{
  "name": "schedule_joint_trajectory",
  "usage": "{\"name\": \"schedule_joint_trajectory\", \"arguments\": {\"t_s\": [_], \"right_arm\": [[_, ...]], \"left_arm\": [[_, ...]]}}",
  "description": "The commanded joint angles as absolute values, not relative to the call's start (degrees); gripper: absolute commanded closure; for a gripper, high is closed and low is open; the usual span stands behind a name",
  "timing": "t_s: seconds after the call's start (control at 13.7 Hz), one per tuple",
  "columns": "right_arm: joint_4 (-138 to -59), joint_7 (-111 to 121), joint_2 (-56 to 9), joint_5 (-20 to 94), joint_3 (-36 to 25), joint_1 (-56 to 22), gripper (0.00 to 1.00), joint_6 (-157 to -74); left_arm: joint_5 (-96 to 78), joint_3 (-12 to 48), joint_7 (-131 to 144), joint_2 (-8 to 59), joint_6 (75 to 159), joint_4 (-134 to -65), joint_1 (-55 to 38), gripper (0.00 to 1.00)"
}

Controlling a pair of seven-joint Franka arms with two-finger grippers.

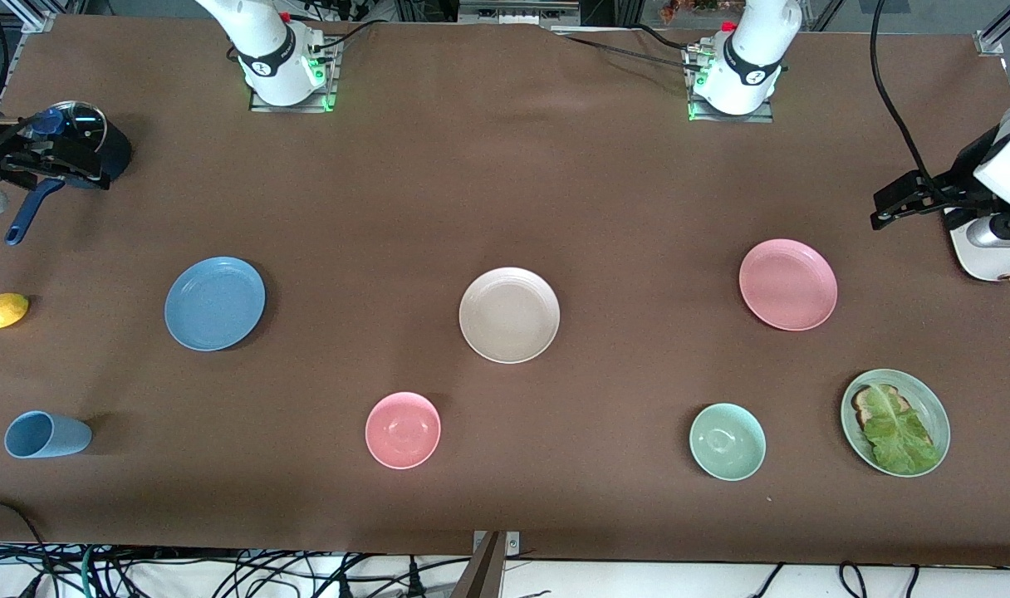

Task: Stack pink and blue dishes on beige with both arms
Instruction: 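Move the left gripper from rest toward the large pink plate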

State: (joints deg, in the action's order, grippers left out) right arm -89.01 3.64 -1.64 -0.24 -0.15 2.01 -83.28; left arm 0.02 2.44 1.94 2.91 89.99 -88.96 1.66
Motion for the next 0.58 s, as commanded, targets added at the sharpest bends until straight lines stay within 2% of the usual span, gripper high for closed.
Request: {"name": "schedule_joint_trajectory", "arguments": {"t_s": [0.0, 0.51], "right_arm": [[-88.6, 4.0, -1.4, 0.0, 0.3, 2.7, 0.00, -83.4], [-88.6, 4.6, -1.5, 0.0, 0.3, 2.7, 0.00, -83.6]], "left_arm": [[0.4, 2.7, 1.1, 3.1, 89.1, -88.2, 2.0, 0.00], [0.4, 2.7, 1.0, 3.1, 89.1, -88.2, 1.8, 0.00]]}}
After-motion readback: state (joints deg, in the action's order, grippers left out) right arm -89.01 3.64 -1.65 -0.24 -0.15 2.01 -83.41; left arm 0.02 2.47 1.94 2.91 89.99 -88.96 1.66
